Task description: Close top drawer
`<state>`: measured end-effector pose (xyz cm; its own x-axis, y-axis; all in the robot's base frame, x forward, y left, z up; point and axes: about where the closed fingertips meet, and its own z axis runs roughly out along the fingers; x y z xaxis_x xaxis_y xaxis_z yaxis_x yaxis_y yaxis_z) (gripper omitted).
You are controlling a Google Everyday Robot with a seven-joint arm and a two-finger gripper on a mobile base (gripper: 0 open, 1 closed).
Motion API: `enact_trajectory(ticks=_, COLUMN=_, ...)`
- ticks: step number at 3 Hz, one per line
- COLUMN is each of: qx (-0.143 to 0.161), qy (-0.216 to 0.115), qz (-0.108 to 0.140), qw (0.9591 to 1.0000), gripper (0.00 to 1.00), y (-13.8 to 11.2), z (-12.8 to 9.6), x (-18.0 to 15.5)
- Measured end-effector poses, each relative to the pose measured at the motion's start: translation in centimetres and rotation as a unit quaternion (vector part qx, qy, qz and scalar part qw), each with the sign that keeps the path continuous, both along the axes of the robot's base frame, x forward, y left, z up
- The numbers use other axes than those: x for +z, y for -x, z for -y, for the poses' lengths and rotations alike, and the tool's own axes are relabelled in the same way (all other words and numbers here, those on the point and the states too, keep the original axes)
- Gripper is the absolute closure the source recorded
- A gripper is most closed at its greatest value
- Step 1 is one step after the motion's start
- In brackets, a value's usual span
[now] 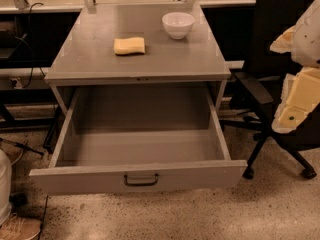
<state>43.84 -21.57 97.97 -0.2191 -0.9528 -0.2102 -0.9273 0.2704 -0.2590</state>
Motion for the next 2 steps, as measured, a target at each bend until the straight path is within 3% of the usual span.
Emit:
enact_trajectory(ticks=1, qx=0.000, qy=0.000, qz=0.000, qw=1.0000, gripper=0.00, y=0.0, z=-0.1, x=0.0)
enact_trajectory(ticks=2, qx=-0.004, qy=-0.004, qz=-0.038, qw=0.9992, gripper=0.00, y=0.6, z=-1.4, x=-3.3)
